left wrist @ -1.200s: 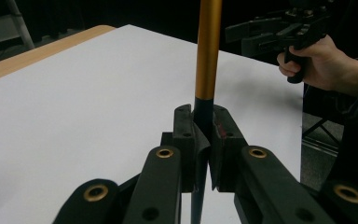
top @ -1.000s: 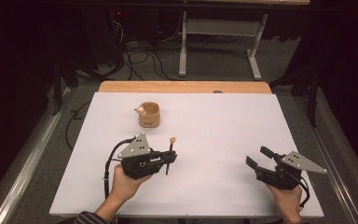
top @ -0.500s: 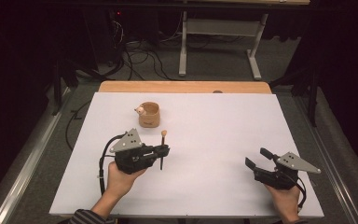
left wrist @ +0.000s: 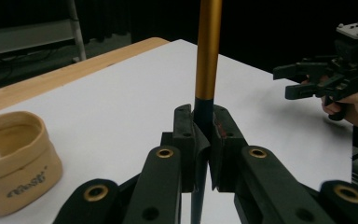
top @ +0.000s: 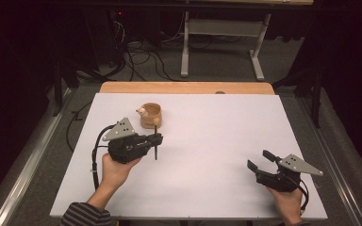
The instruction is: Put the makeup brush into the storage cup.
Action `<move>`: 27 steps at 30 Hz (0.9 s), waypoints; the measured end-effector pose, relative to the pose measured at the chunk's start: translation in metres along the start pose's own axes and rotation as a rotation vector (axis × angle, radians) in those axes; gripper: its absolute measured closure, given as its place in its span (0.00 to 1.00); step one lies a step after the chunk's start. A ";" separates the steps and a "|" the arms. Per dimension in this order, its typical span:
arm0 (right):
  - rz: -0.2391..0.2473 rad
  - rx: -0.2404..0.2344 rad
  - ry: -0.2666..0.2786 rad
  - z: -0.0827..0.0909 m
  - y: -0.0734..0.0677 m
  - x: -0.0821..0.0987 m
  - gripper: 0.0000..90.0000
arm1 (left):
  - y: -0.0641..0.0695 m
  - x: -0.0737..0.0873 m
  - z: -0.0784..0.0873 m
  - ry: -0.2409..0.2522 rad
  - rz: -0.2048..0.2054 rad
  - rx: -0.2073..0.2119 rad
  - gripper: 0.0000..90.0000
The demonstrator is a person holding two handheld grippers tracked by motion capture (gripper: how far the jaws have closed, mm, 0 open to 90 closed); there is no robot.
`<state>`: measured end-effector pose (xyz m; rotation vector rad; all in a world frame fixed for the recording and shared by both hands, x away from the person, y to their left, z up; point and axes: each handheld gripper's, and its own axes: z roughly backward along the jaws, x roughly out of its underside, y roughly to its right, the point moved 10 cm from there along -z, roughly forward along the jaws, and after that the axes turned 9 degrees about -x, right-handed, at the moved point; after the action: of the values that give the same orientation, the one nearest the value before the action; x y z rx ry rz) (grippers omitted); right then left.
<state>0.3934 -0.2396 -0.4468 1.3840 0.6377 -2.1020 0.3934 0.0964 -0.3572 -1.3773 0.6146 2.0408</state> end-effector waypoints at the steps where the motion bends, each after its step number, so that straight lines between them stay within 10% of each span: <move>1: -0.004 0.000 0.000 0.000 0.000 0.000 0.31 | -0.001 -0.002 0.000 0.001 0.001 -0.003 0.92; 27: 0.019 0.009 -0.010 -0.001 0.000 0.001 0.30 | -0.036 -0.027 -0.018 -0.004 0.014 -0.081 0.92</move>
<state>0.3935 -0.2389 -0.4482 1.3787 0.6097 -2.0980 0.4384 0.1042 -0.3398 -1.4185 0.5470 2.0997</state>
